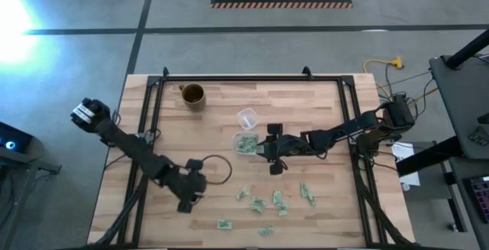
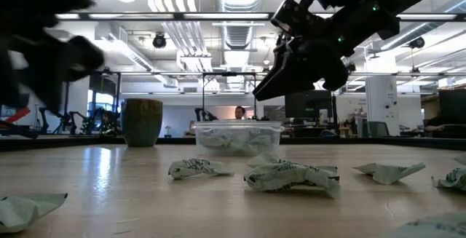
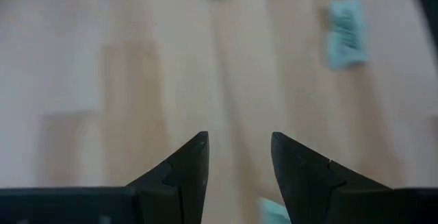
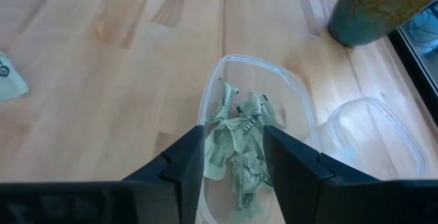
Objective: Pick and place Stevia / Truvia into bins
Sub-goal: Put the stevia packet into the bottom transparent container
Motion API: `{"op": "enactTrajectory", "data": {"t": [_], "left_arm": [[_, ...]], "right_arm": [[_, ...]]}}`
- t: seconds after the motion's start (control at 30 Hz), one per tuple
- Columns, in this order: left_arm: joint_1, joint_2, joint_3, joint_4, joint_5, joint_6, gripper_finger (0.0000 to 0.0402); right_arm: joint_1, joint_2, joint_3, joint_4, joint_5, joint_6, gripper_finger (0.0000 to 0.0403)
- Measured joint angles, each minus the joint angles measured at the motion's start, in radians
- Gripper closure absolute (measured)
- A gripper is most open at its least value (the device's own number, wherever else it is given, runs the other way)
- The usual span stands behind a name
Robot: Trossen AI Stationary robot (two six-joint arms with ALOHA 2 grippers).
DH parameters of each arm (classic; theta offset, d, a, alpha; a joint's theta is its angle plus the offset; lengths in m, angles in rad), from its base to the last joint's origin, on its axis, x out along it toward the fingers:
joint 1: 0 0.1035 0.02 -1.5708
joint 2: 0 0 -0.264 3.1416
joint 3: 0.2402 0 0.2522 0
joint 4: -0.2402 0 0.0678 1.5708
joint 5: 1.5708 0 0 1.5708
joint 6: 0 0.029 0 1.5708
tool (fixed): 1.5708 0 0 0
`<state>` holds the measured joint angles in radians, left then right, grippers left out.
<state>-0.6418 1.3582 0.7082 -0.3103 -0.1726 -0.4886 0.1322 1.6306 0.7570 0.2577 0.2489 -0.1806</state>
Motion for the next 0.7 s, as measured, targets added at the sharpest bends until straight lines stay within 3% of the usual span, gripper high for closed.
{"op": "enactTrajectory", "data": {"t": [0.17,0.37,0.7], "left_arm": [[-0.120,0.000,0.000,0.001,-0.027,-0.145,0.0260],[-0.226,0.027,0.000,0.002,-0.117,-0.217,0.0260],[-0.270,0.162,0.000,0.000,-0.114,-0.343,0.0260]], "right_arm": [[0.000,0.000,0.000,0.000,-0.005,0.002,0.0269],[0.000,0.000,0.000,0.000,-0.019,0.006,0.0266],[0.001,0.000,0.000,0.000,-0.022,0.017,0.0269]]}}
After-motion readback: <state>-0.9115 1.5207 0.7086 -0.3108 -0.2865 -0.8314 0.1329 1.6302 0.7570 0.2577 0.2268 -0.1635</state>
